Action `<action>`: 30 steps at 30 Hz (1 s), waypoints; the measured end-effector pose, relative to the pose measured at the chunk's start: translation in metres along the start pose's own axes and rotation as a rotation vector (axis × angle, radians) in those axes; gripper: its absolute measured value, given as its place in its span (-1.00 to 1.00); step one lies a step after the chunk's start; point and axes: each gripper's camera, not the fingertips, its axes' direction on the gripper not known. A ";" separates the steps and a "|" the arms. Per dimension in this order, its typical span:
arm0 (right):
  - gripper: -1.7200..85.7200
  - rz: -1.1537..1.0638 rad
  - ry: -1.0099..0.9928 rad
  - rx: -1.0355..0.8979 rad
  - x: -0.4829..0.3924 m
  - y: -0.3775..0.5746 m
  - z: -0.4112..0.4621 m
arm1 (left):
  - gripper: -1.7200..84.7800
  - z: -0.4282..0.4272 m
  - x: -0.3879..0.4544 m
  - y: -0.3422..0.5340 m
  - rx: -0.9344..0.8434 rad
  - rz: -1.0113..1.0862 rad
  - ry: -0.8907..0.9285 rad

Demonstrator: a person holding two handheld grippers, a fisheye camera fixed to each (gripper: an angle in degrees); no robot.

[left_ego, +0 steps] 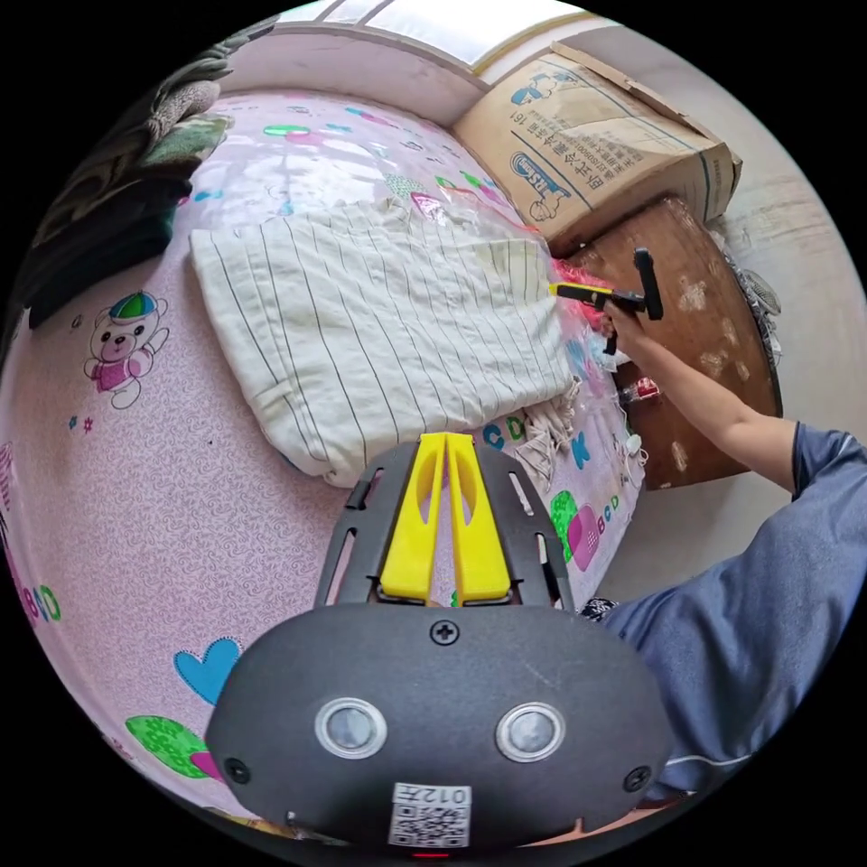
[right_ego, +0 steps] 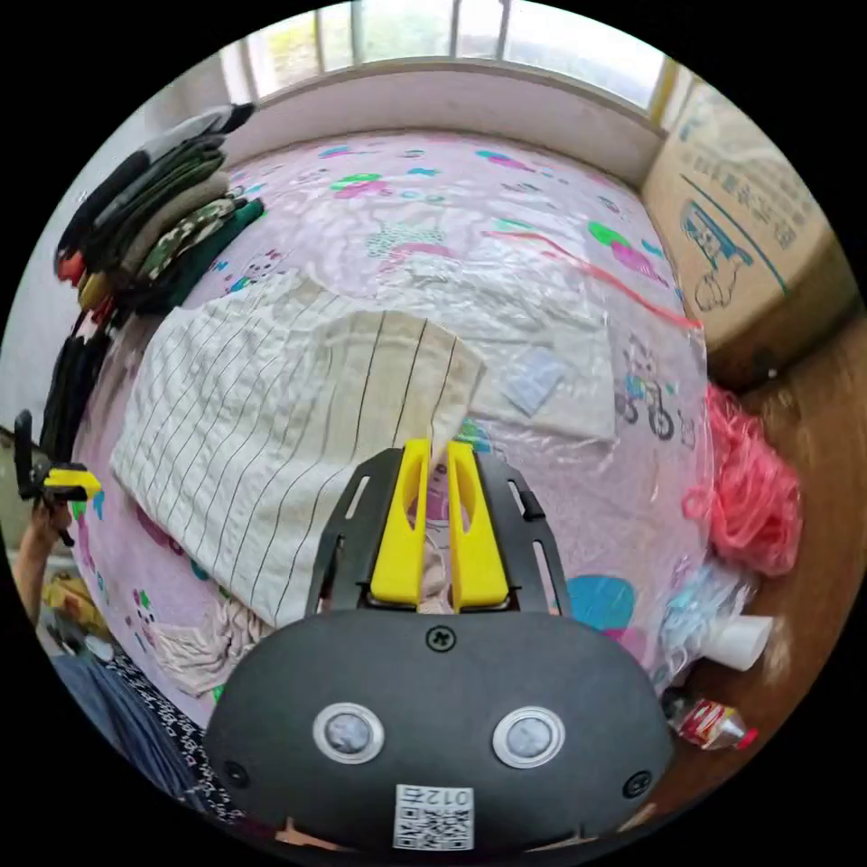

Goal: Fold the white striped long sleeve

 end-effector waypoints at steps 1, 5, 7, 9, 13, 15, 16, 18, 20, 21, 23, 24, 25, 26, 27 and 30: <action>-0.91 0.076 0.001 0.002 0.019 0.019 -0.001 | -0.95 -0.003 0.000 -0.004 0.013 -0.004 -0.014; -0.91 0.095 -0.099 0.139 0.018 0.095 -0.035 | -0.95 -0.013 0.008 -0.007 0.039 0.007 -0.090; -0.92 0.014 -0.126 0.144 -0.012 0.127 -0.042 | -0.95 -0.014 0.024 -0.004 0.017 0.095 -0.228; -0.93 -0.082 -0.154 0.154 -0.046 0.155 -0.042 | -0.96 -0.012 0.045 -0.001 0.004 0.219 -0.321; -0.95 -0.212 0.002 0.138 -0.090 0.188 -0.016 | -0.96 0.002 0.073 -0.007 -0.005 0.351 -0.594; -0.96 -0.128 -0.024 0.054 -0.071 0.191 0.010 | -0.96 0.012 0.062 -0.014 -0.053 0.267 -0.692; -0.96 -0.055 -0.081 0.018 -0.051 0.195 0.022 | -0.96 0.018 0.048 -0.017 -0.123 0.206 -0.689; -0.96 0.049 -0.176 0.041 -0.022 0.206 0.020 | -0.96 0.016 0.029 -0.016 -0.159 0.137 -0.602; -0.95 0.151 -0.157 0.121 0.004 0.229 -0.004 | -0.96 -0.006 0.017 -0.011 -0.104 0.051 -0.542; -0.95 0.173 -0.157 0.140 0.010 0.235 -0.011 | -0.96 -0.013 0.016 -0.009 -0.089 0.034 -0.546; -0.94 0.267 -0.238 0.174 0.034 0.267 -0.030 | -0.96 -0.044 0.020 0.004 0.010 0.035 -0.567; -0.93 0.291 -0.276 0.175 0.039 0.276 -0.031 | -0.96 -0.050 0.019 0.008 0.025 0.028 -0.566; -0.91 0.339 -0.350 0.170 0.049 0.293 -0.029 | -0.96 -0.061 0.014 0.017 0.048 -0.013 -0.539; -0.87 0.385 -0.399 0.157 0.058 0.309 -0.023 | -0.96 -0.072 0.003 0.029 0.075 -0.099 -0.467; -0.84 0.408 -0.412 0.147 0.062 0.317 -0.019 | -0.95 -0.076 -0.004 0.036 0.092 -0.153 -0.411; -0.76 0.519 -0.476 0.173 0.084 0.346 -0.007 | -0.93 -0.090 -0.047 0.072 0.156 -0.429 -0.164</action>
